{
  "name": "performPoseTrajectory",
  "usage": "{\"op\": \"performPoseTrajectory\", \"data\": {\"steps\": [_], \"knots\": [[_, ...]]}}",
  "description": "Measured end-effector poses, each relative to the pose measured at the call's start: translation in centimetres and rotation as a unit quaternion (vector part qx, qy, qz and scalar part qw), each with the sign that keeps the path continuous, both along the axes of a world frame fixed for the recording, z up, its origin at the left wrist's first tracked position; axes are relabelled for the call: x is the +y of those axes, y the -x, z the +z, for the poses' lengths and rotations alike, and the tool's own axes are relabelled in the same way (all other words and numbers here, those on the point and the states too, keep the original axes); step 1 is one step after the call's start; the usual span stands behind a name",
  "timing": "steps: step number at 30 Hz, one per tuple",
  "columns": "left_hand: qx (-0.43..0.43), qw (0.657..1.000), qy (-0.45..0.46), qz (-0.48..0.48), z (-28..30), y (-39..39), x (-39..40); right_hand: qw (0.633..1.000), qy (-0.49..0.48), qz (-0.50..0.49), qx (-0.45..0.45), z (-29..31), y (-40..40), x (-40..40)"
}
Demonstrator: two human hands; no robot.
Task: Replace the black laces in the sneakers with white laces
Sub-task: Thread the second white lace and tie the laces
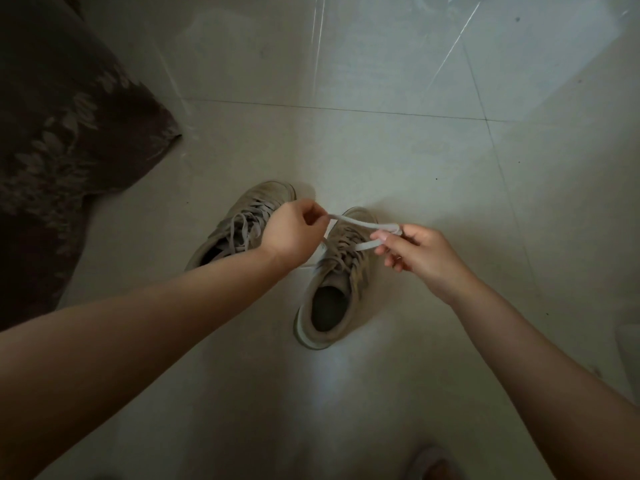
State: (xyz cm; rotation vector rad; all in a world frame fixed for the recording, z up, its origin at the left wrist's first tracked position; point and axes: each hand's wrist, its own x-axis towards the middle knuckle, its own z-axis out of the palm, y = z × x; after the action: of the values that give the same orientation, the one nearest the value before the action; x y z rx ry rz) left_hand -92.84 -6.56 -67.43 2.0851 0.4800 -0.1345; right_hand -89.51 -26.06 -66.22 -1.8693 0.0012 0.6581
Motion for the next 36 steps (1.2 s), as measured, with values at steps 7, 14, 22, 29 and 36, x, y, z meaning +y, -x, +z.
{"op": "performPoseTrajectory", "data": {"steps": [7,14,22,29,36], "knots": [[-0.266,0.94,-0.141,-0.162,0.8,2.6,-1.6,0.966,-0.208,-0.053,0.142,2.1,0.1,0.5],[-0.129,0.972,0.03,-0.196,0.1,3.1,-3.4,0.97,-0.196,-0.069,0.125,2.0,-0.2,1.2],[-0.111,0.981,0.034,-0.157,0.0,3.5,-2.9,0.987,-0.13,-0.065,0.064,0.9,0.4,0.5],[-0.094,0.987,0.025,-0.126,-0.3,3.1,-3.1,0.997,-0.068,0.007,0.042,0.8,1.4,0.7],[-0.087,0.987,0.04,-0.132,-0.4,3.3,-2.9,0.998,-0.064,-0.02,0.009,0.7,2.0,0.1]]}}
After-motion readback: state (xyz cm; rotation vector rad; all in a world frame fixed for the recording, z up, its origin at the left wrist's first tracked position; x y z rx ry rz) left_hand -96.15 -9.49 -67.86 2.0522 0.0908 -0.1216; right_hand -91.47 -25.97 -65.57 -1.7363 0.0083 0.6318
